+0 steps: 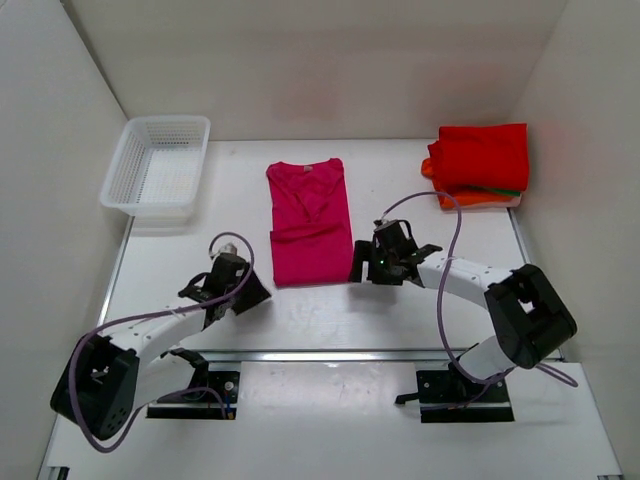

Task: Fold and stack the t-shirts
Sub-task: Fold the folded rectangular tshirt in 1/3 of the way, then grab one side of the 2/3 rectangular tshirt with both arms

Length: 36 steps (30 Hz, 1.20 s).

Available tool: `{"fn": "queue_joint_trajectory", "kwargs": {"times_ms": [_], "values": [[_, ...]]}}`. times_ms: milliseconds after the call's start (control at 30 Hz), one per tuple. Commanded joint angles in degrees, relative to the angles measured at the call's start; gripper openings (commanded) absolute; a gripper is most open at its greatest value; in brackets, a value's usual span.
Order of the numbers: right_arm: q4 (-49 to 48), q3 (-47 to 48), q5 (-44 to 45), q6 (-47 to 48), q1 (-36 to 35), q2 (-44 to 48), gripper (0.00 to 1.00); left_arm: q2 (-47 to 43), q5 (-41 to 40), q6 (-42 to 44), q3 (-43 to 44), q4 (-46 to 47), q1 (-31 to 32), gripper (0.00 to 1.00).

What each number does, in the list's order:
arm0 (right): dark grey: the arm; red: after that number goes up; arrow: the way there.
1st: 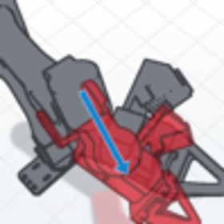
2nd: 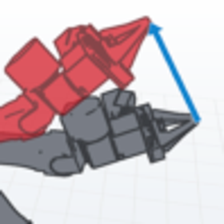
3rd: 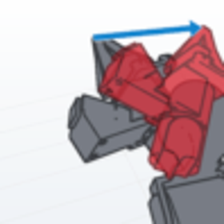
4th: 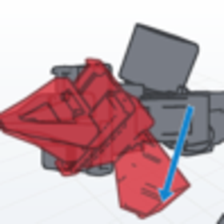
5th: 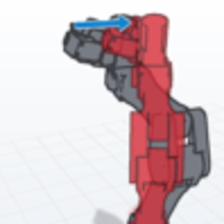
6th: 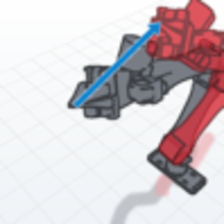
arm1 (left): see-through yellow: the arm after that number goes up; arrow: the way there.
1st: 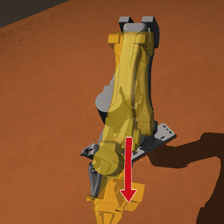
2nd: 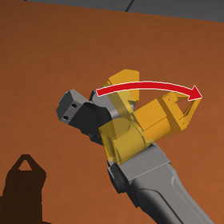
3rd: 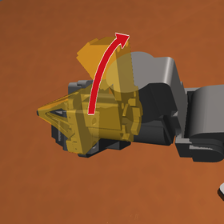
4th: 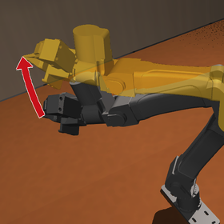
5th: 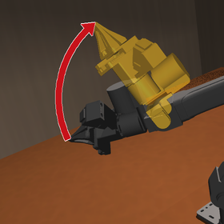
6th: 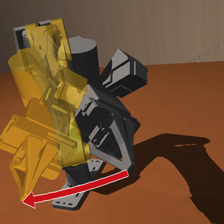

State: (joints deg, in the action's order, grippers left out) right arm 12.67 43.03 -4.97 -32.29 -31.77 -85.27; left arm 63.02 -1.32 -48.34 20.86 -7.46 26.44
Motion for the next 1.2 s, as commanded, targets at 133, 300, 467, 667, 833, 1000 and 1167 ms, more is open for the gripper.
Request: {"fn": "queue_joint_trajectory", "kwargs": {"times_ms": [133, 300, 467, 667, 833, 1000, 1167], "values": [[-9.93, -1.1, 3.3, -8.75, -3.12, -3.66, 0.69, 8.32, -5.98, -5.01, 1.8, 12.47, 1.69, 0.6], [-10.64, 0.74, 2.16, -10.5, -3.83, -6.39, 0.51, 14.14, -4.65, -6.68, 4.27, 15.1, 3.01, 0.6], [-11.61, 0.74, 1.11, -10.69, -4.18, -8.5, 0.28, 16.16, -4.66, -8.27, 3.57, 17.49, 3.62, 0.58], [-8.28, 1.19, -0.04, -9.02, -5.22, -7.28, 0.0, 17.23, -0.27, -5.9, 5.15, 12.31, 3.45, 0.0], [-3.62, -3.81, -1.09, -7.35, -8.65, -0.43, 0.01, 7.65, 2.28, -5.01, -0.46, 3.98, 5.29, 0.0], [1.64, -8.92, 0.04, -9.54, -17.33, 9.84, 0.0, -9.9, 1.42, -6.59, -4.34, -9.3, 11.25, 0.0], [9.39, -8.13, 1.55, -14.63, -25.97, 17.67, 0.0, -23.62, 3.43, -12.56, -3.11, -20.38, 13.56, 0.0]]}}
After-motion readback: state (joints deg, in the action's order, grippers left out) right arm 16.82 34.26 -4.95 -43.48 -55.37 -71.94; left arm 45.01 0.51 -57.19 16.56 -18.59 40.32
